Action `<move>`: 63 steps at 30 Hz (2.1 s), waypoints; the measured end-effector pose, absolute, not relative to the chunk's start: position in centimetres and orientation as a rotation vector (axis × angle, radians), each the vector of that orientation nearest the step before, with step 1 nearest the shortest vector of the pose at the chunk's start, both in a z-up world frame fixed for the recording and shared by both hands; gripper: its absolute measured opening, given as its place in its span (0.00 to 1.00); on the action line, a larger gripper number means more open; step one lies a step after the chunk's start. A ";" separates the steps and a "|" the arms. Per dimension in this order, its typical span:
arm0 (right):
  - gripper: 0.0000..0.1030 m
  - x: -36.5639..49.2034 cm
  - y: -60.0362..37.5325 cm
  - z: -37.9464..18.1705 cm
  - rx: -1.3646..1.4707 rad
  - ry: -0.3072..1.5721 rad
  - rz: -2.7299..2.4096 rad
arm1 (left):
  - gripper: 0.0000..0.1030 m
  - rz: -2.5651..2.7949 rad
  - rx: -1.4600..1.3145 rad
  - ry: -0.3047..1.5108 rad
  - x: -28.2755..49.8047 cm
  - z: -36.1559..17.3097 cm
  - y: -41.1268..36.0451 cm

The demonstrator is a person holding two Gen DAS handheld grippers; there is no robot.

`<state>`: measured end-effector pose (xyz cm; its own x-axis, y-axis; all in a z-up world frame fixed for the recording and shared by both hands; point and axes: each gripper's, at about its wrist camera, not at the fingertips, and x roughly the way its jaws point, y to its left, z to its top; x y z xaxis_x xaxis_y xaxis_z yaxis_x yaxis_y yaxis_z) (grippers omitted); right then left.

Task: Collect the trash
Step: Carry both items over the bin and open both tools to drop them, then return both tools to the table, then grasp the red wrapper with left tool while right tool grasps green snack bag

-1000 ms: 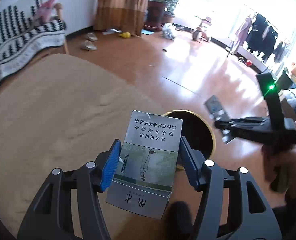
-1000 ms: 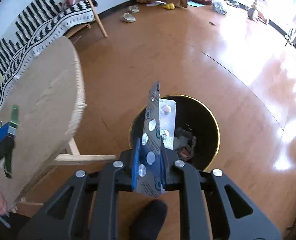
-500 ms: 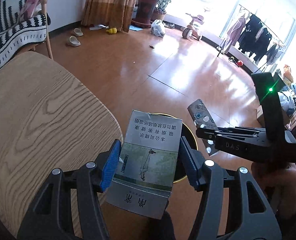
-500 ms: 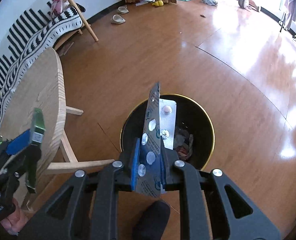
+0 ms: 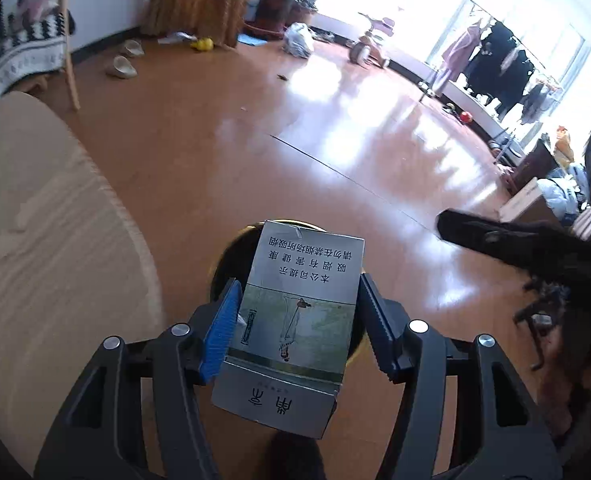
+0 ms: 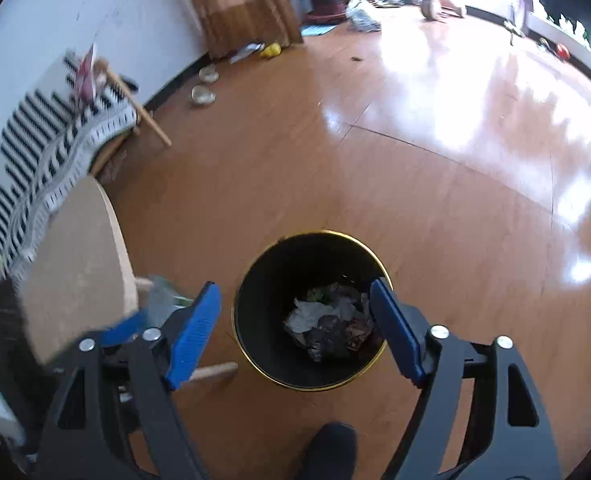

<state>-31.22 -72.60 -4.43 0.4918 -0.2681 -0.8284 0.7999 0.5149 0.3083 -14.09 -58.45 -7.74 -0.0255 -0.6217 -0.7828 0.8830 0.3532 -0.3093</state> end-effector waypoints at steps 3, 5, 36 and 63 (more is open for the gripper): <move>0.77 -32.6 -72.8 -3.5 0.792 0.756 -0.756 | 0.57 -1.252 0.317 1.042 -14.7 -8.0 -60.3; 0.79 -33.2 -72.8 -2.9 0.801 0.732 -0.765 | 0.74 -1.240 0.342 1.039 -15.1 -8.3 -61.3; 0.82 2.0 -37.3 -1.1 0.363 0.953 0.001 | 0.91 -0.296 0.083 0.872 18.1 -0.1 -10.6; 0.90 11.0 -19.2 -5.3 -0.279 0.973 0.368 | 0.10 -0.149 0.000 1.029 22.7 -5.1 -2.0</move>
<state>10.98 -19.22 -5.25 0.5095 0.1779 -0.8419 -0.4242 0.9032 -0.0659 22.68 -1.99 -5.07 0.5067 -0.1238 -0.8532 0.1237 0.9898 -0.0701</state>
